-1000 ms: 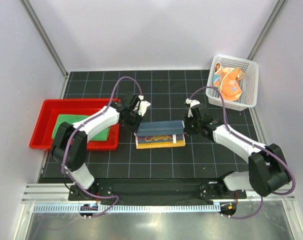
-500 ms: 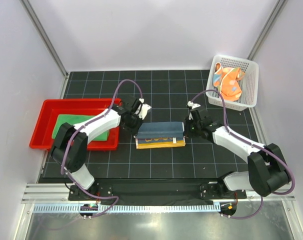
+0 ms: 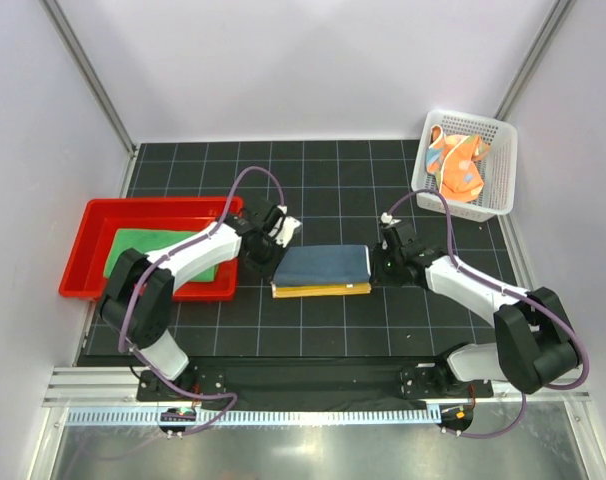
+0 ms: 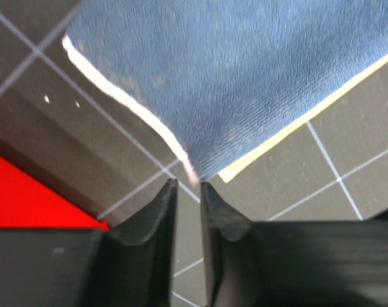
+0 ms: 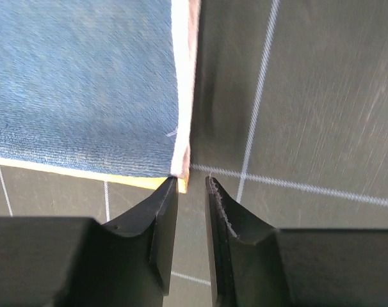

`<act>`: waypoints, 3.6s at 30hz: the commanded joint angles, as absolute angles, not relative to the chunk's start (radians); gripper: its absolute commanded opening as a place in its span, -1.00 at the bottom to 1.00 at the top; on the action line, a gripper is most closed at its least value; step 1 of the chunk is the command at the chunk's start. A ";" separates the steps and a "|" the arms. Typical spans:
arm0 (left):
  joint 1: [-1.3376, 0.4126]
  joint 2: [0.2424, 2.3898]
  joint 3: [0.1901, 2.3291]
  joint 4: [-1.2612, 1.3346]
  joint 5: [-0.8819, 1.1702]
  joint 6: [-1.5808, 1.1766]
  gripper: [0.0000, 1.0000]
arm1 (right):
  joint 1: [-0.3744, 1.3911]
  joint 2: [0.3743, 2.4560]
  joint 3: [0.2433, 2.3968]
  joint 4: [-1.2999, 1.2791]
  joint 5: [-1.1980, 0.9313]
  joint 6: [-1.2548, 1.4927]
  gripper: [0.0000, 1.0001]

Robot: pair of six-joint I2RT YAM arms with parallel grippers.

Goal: Fold and stack the towels
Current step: Fold the towel

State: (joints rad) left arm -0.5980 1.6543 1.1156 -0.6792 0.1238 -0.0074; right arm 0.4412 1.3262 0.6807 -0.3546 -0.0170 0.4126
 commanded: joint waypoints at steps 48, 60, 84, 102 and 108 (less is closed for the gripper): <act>-0.669 1.649 1.151 -0.721 -0.046 -0.584 -0.04 | 0.457 1.428 0.887 -0.457 -0.008 0.696 -0.24; -0.652 1.677 1.086 -0.661 -0.045 -0.675 -0.02 | 0.456 1.387 0.758 -0.407 0.044 0.770 -0.15; -0.627 1.674 1.068 -0.634 -0.014 -0.699 -1.00 | 0.454 1.394 0.698 -0.311 0.040 0.773 -0.76; -0.638 1.568 1.158 -0.778 0.034 -0.736 -0.99 | 0.454 1.287 0.781 -0.454 0.040 0.698 -0.98; -0.669 1.542 0.993 -0.692 0.035 -0.788 -0.99 | 0.456 1.258 0.680 -0.411 0.026 0.704 -0.98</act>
